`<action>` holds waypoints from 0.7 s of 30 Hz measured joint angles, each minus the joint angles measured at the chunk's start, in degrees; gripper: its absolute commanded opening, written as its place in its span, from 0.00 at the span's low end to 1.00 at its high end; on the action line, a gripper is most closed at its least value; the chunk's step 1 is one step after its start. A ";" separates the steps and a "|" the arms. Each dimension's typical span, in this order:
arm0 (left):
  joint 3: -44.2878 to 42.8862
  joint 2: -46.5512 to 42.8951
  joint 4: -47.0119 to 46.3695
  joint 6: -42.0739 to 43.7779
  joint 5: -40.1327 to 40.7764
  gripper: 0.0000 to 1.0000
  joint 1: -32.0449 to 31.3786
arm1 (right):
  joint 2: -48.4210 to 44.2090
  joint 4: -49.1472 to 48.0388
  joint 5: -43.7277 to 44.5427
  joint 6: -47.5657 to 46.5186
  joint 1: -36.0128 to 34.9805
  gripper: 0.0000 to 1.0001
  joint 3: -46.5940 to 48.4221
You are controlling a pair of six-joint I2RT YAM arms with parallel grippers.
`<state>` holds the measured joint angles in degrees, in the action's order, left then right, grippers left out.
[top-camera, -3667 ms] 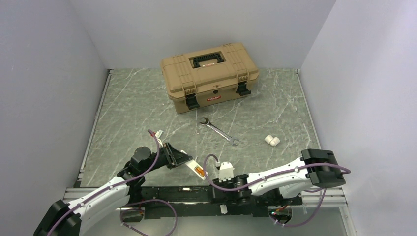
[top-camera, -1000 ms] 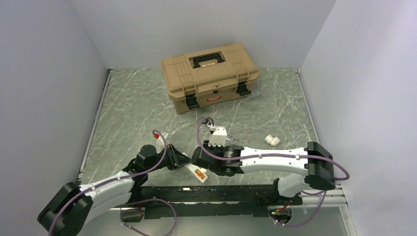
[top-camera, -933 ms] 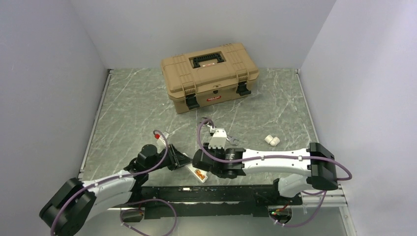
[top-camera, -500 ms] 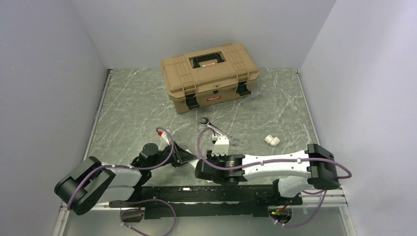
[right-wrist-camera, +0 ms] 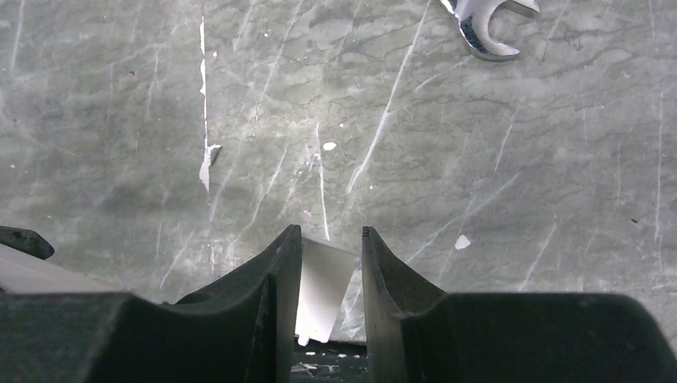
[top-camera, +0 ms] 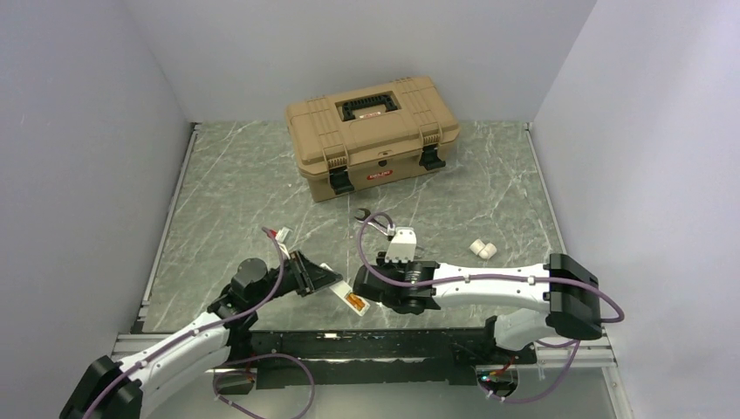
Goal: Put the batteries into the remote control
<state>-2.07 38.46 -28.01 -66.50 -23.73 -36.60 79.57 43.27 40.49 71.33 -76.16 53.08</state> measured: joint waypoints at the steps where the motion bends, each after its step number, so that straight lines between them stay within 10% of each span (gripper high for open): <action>1: 0.00 -0.79 1.31 0.20 0.22 0.00 0.02 | 0.44 -0.35 -0.04 -0.44 0.00 0.22 0.00; 21: 0.55 3.28 -1.20 -0.79 -0.33 0.01 0.00 | 6.86 -9.25 -3.96 -5.33 0.20 0.22 3.89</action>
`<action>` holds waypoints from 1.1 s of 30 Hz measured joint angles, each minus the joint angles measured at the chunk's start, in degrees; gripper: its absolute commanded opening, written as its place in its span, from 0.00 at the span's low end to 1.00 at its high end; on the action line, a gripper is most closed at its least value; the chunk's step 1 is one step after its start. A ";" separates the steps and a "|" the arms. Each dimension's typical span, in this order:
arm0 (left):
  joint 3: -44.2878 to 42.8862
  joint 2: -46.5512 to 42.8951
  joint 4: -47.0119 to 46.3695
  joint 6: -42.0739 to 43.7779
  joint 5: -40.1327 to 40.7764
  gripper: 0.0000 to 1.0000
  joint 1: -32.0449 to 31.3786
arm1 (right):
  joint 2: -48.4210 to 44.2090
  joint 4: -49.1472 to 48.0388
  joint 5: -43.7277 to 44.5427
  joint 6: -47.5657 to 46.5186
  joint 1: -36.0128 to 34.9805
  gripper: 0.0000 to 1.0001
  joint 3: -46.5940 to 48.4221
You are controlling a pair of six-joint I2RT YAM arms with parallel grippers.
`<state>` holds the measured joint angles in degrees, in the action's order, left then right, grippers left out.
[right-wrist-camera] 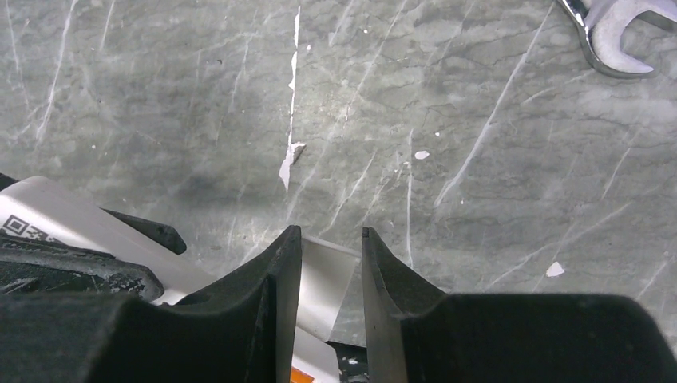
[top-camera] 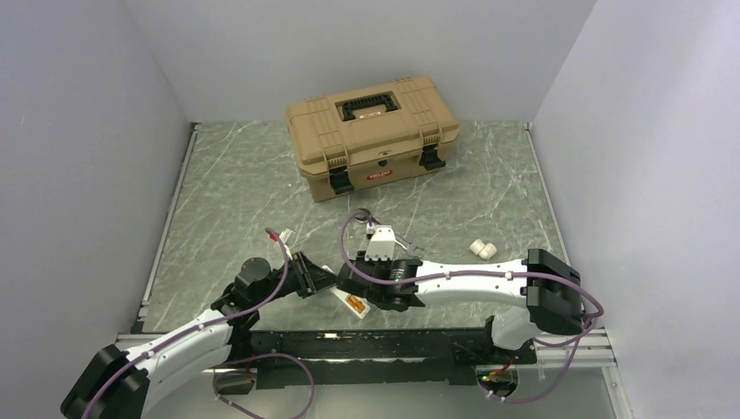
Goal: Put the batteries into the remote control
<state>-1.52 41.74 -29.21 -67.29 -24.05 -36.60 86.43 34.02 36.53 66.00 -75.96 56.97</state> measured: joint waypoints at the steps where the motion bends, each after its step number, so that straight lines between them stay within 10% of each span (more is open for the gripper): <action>1: 0.02 -0.04 0.02 0.00 0.02 0.01 0.00 | 0.00 -0.11 -0.11 0.00 0.00 0.22 0.00; 33: -0.76 13.27 -7.61 2.01 2.12 0.00 2.69 | -2.49 4.17 -4.70 12.26 -16.44 0.32 -5.25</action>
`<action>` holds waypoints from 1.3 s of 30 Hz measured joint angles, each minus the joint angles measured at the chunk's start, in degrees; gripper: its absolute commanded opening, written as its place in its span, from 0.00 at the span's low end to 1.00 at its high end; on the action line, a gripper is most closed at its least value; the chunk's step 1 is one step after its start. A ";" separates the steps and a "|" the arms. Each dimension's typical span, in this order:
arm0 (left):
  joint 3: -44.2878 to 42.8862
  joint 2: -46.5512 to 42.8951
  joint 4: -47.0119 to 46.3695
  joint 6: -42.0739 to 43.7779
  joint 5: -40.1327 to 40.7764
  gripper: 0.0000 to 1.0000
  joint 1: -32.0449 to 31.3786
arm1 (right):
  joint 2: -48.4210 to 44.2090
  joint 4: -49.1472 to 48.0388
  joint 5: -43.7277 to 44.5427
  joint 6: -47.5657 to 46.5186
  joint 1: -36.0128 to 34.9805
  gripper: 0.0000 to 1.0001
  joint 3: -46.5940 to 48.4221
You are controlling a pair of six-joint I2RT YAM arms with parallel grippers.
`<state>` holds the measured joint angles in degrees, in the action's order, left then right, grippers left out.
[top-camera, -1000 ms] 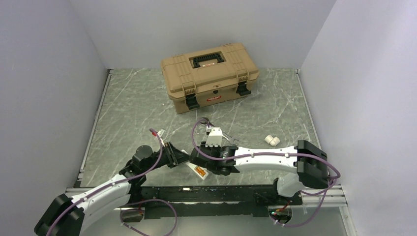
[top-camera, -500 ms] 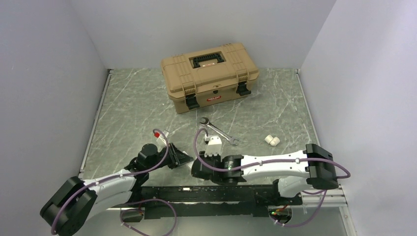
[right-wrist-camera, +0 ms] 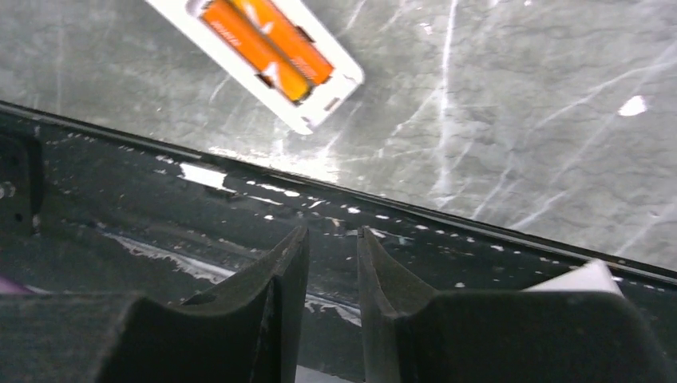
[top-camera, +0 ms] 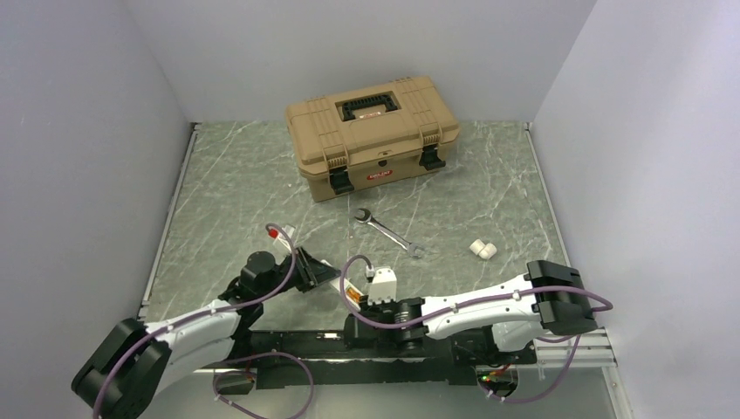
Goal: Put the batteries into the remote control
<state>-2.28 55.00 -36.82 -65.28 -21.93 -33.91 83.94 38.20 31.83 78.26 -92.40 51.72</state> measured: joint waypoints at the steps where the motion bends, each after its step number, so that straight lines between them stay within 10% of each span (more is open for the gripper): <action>1: -0.04 -1.36 1.20 0.37 0.22 0.00 0.17 | -0.11 0.79 0.44 0.48 0.00 0.33 0.00; 17: -1.03 -18.36 21.31 5.64 2.73 0.01 2.51 | -19.58 19.06 -2.64 22.62 2.25 0.51 -14.38; 39: -0.92 -16.61 19.87 4.52 1.84 0.01 2.60 | -16.57 14.45 -6.45 24.70 2.21 0.35 -20.26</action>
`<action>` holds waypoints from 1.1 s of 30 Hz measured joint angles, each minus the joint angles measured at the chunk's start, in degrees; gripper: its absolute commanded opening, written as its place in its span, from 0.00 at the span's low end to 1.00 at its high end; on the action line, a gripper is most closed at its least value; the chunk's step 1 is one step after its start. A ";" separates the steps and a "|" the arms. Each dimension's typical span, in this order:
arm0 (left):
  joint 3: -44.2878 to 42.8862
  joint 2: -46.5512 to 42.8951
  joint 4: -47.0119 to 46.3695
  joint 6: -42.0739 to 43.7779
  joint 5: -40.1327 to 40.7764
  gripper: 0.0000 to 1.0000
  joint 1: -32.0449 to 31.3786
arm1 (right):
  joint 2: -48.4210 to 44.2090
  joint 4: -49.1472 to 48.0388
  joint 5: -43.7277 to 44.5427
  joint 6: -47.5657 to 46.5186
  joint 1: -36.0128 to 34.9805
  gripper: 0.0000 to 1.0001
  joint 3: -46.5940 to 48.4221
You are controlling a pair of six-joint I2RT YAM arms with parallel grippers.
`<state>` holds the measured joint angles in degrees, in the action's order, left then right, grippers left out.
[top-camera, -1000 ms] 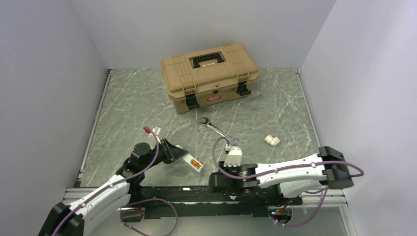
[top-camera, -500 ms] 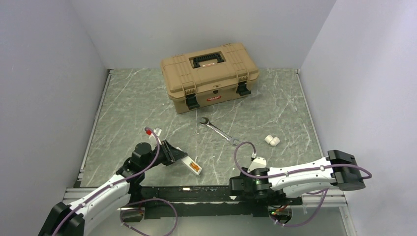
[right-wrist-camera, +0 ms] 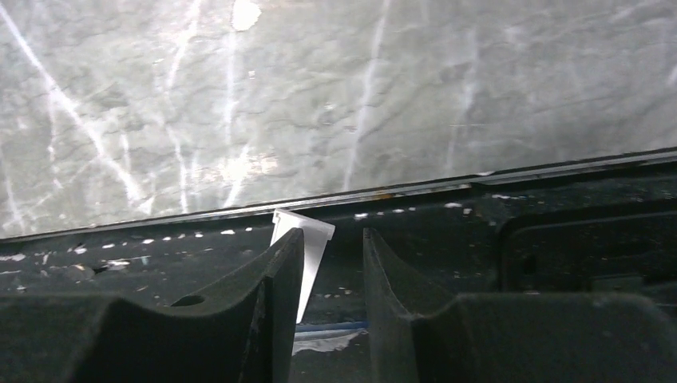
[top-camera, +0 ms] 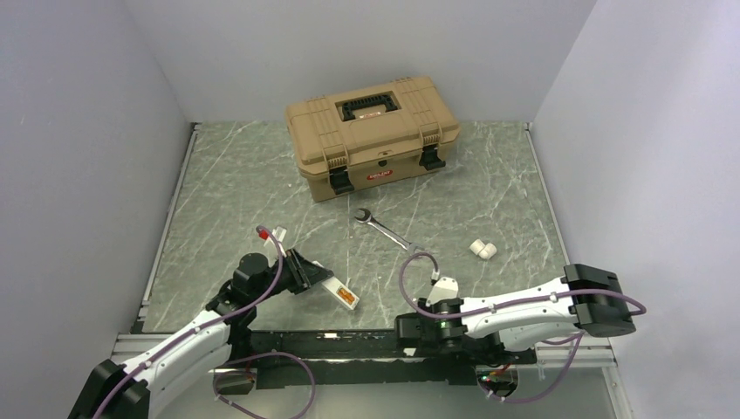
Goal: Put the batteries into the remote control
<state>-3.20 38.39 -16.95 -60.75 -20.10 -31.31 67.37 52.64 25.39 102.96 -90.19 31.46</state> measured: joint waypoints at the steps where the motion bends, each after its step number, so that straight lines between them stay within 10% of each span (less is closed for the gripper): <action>1: 0.00 0.00 -0.02 -0.02 0.00 0.01 0.00 | 0.87 -0.59 0.09 -0.37 0.00 0.35 0.48; 33: 0.24 -0.28 -0.52 -0.42 0.00 0.01 0.00 | 9.53 -11.21 1.49 -13.46 5.46 0.46 5.77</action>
<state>-2.96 38.11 -17.47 -61.17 -20.10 -31.31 76.90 41.43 26.87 89.49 -84.73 37.23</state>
